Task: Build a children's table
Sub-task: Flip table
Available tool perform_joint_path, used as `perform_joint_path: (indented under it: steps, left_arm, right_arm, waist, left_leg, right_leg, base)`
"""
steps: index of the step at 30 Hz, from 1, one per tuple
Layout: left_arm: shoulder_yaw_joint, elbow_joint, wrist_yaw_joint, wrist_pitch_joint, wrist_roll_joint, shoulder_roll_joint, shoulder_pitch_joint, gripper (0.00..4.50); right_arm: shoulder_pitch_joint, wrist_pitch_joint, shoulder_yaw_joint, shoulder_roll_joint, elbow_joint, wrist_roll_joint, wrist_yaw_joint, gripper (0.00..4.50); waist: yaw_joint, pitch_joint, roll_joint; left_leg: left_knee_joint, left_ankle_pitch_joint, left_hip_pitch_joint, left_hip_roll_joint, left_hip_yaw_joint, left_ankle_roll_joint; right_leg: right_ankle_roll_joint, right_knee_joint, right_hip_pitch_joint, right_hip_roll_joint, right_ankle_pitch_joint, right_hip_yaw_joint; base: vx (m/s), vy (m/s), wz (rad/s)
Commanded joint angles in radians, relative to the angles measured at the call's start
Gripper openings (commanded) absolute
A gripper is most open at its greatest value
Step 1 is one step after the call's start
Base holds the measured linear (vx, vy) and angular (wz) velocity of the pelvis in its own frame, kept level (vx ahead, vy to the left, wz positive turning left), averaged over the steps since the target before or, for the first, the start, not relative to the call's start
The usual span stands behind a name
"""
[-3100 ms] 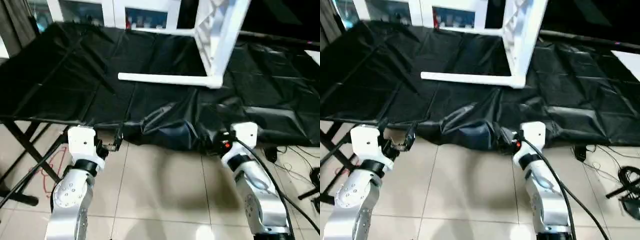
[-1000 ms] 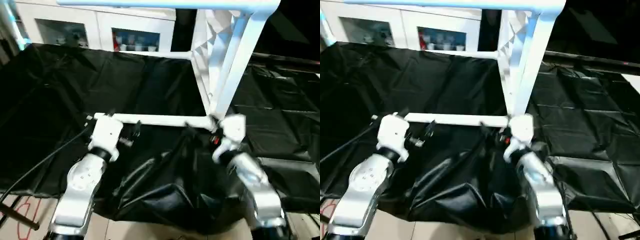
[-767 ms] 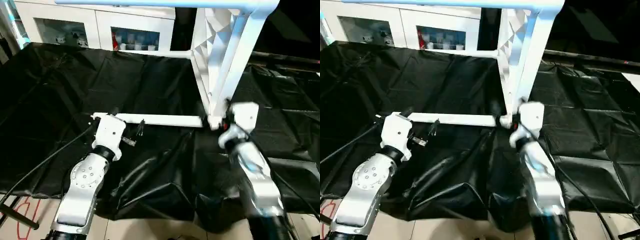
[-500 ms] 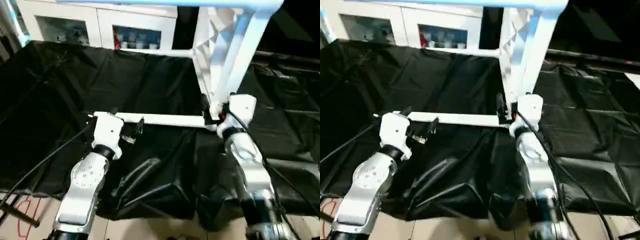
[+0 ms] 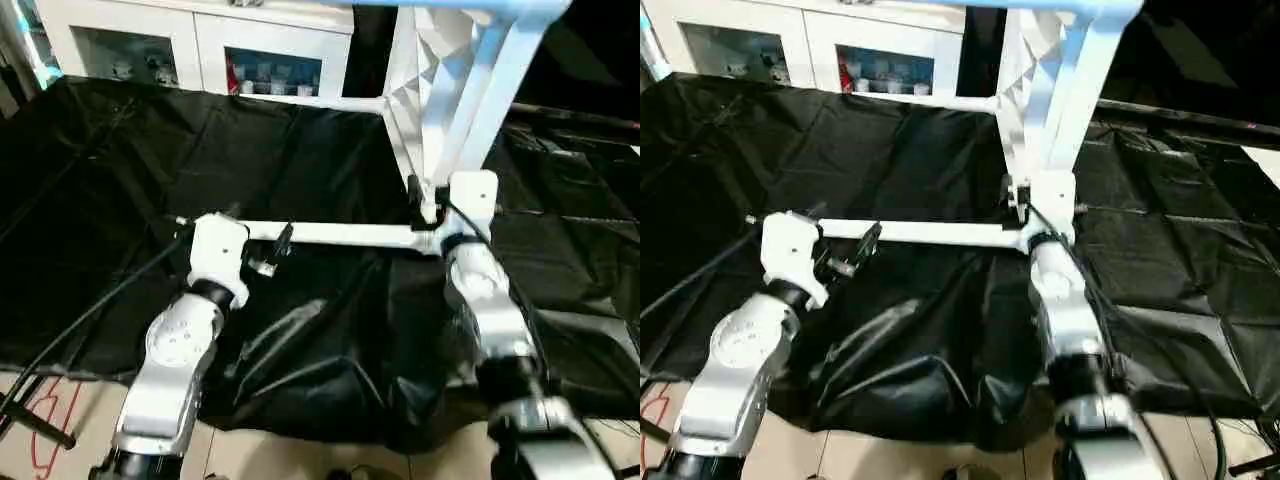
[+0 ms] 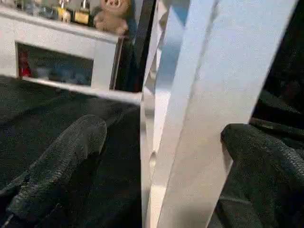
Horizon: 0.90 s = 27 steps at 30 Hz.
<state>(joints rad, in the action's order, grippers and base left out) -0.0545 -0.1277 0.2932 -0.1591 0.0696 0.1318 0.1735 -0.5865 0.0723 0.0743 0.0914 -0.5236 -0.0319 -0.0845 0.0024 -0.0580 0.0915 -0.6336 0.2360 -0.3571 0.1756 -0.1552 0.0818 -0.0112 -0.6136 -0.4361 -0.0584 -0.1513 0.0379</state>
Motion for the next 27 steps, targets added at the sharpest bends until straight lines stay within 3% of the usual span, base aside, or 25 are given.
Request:
perform_joint_path:
  steps: [1, 3, 4, 5, 6, 7, 9, 10, 11, 13, 15, 18, 21, 24, 27]
  left_arm:
    - [-0.017, -0.002, 0.058, -0.034, 0.049, -0.003, 0.002, 4.44]
    - [-0.037, -0.053, 0.151, -0.112, 0.145, 0.007, -0.041, 4.44]
    - [-0.049, -0.069, 0.177, -0.127, 0.163, 0.015, -0.049, 4.44]
    - [-0.049, -0.069, 0.177, -0.127, 0.163, 0.015, -0.049, 4.44]
    - [-0.077, -0.105, 0.217, -0.158, 0.187, 0.039, -0.066, 4.44]
    - [-0.089, -0.115, 0.239, -0.158, 0.196, 0.051, -0.078, 4.44]
    - [-0.083, -0.106, 0.248, -0.147, 0.199, 0.056, -0.086, 4.44]
    - [-0.087, -0.089, 0.226, -0.141, 0.167, 0.056, -0.084, 4.44]
    - [-0.091, -0.075, 0.209, -0.141, 0.142, 0.053, -0.079, 4.44]
    - [-0.106, -0.067, 0.21, -0.143, 0.136, 0.043, -0.066, 4.44]
    - [-0.115, -0.074, 0.22, -0.153, 0.138, 0.049, -0.065, 4.44]
    - [-0.117, -0.086, 0.223, -0.167, 0.145, 0.061, -0.063, 4.44]
    - [-0.118, -0.089, 0.221, -0.174, 0.149, 0.067, -0.057, 4.44]
    - [-0.134, -0.089, 0.229, -0.174, 0.137, 0.071, -0.053, 4.44]
    - [-0.134, -0.091, 0.228, -0.172, 0.131, 0.068, -0.06, 4.44]
  right_arm:
    - [-0.035, 0.025, 0.042, 0.023, 0.033, 0.009, -0.022, 4.5]
    - [-0.014, 0.012, 0.045, 0.017, 0.091, -0.003, -0.056, 4.5]
    - [-0.008, 0.011, 0.042, 0.018, 0.104, -0.006, -0.055, 4.5]
    - [-0.008, 0.011, 0.042, 0.018, 0.104, -0.006, -0.055, 4.5]
    - [0.017, 0.003, 0.029, 0.013, 0.139, -0.009, -0.046, 4.5]
    - [0.04, -0.001, 0.02, -0.002, 0.158, 0.006, -0.031, 4.5]
    - [0.054, 0.001, 0.009, -0.017, 0.155, 0.01, -0.026, 4.5]
    - [0.066, -0.005, 0.002, -0.025, 0.156, 0.01, -0.02, 4.5]
    - [0.075, -0.008, -0.004, -0.028, 0.157, 0.007, -0.017, 4.5]
    - [0.063, 0.005, -0.009, -0.012, 0.126, -0.03, -0.047, 4.5]
    - [0.049, -0.002, 0.006, -0.007, 0.11, -0.034, -0.074, 4.5]
    - [0.021, 0.007, 0.014, 0.01, 0.084, -0.038, -0.075, 4.5]
    - [0.0, 0.011, 0.025, 0.022, 0.058, -0.034, -0.073, 4.5]
    - [-0.021, 0.022, 0.045, 0.048, 0.034, -0.026, -0.075, 4.5]
    - [-0.002, 0.026, 0.052, 0.052, 0.069, -0.014, -0.075, 4.5]
  waist:
    - [-0.002, 0.058, -0.025]
    - [0.0, 0.06, -0.016]
    - [0.001, 0.061, -0.008]
    - [0.001, 0.061, -0.008]
    - [0.006, 0.061, 0.018]
    - [0.011, 0.062, 0.006]
    - [0.003, 0.063, 0.0]
    - [-0.004, 0.065, -0.011]
    - [-0.002, 0.067, -0.014]
    - [-0.002, 0.069, -0.009]
    - [0.001, 0.07, -0.013]
    - [0.002, 0.067, -0.009]
    - [-0.001, 0.063, -0.02]
    - [0.0, 0.06, -0.021]
    - [0.005, 0.061, -0.021]
  left_leg:
    - [0.093, 0.256, -0.003, 0.031, 0.002, -0.01]
    - [0.091, 0.262, -0.003, 0.029, -0.001, -0.005]
    - [0.092, 0.251, -0.009, 0.031, 0.0, -0.003]
    - [0.092, 0.251, -0.009, 0.031, 0.0, -0.003]
    - [0.09, 0.221, -0.009, 0.034, -0.002, -0.016]
    - [0.09, 0.2, -0.008, 0.035, -0.002, -0.018]
    - [0.094, 0.178, -0.01, 0.037, -0.002, -0.017]
    - [0.096, 0.183, -0.007, 0.039, -0.003, -0.004]
    - [0.095, 0.172, -0.007, 0.038, -0.001, -0.006]
    - [0.093, 0.149, -0.01, 0.037, -0.004, -0.009]
    - [0.09, 0.113, -0.005, 0.036, -0.007, -0.014]
    - [0.091, 0.14, -0.006, 0.037, -0.01, -0.017]
    - [0.093, 0.197, -0.003, 0.038, -0.01, -0.001]
    - [0.091, 0.246, -0.002, 0.035, -0.01, 0.004]
    - [0.088, 0.24, 0.005, 0.035, -0.014, 0.002]
  right_leg:
    - [-0.098, 0.08, 0.046, -0.053, -0.372, -0.036]
    - [-0.09, 0.084, 0.043, -0.054, -0.405, -0.036]
    - [-0.086, 0.082, 0.046, -0.054, -0.406, -0.036]
    - [-0.086, 0.082, 0.046, -0.054, -0.406, -0.036]
    - [-0.07, 0.082, 0.044, -0.056, -0.425, -0.035]
    - [-0.067, 0.077, 0.042, -0.059, -0.41, -0.038]
    - [-0.073, 0.077, 0.043, -0.054, -0.361, -0.036]
    - [-0.086, 0.075, 0.043, -0.046, -0.293, -0.033]
    - [-0.099, 0.068, 0.05, -0.047, -0.246, -0.033]
    - [-0.113, 0.064, 0.054, -0.047, -0.206, -0.035]
    - [-0.137, 0.058, 0.055, -0.048, -0.158, -0.036]
    - [-0.132, 0.062, 0.057, -0.051, -0.205, -0.036]
    - [-0.12, 0.071, 0.051, -0.049, -0.274, -0.035]
    - [-0.101, 0.08, 0.048, -0.049, -0.358, -0.035]
    - [-0.092, 0.084, 0.04, -0.047, -0.364, -0.035]
  base:
    - [0.0, 0.0, 0.0]
    - [0.0, 0.0, 0.0]
    - [0.0, 0.0, 0.0]
    - [0.0, 0.0, 0.0]
    - [0.0, 0.0, 0.0]
    - [0.0, 0.0, 0.0]
    - [0.0, 0.0, 0.0]
    - [0.0, 0.0, 0.0]
    - [0.0, 0.0, 0.0]
    - [0.0, 0.0, 0.0]
    - [0.0, 0.0, 0.0]
    - [0.0, 0.0, 0.0]
    - [0.0, 0.0, 0.0]
    - [0.0, 0.0, 0.0]
    - [0.0, 0.0, 0.0]
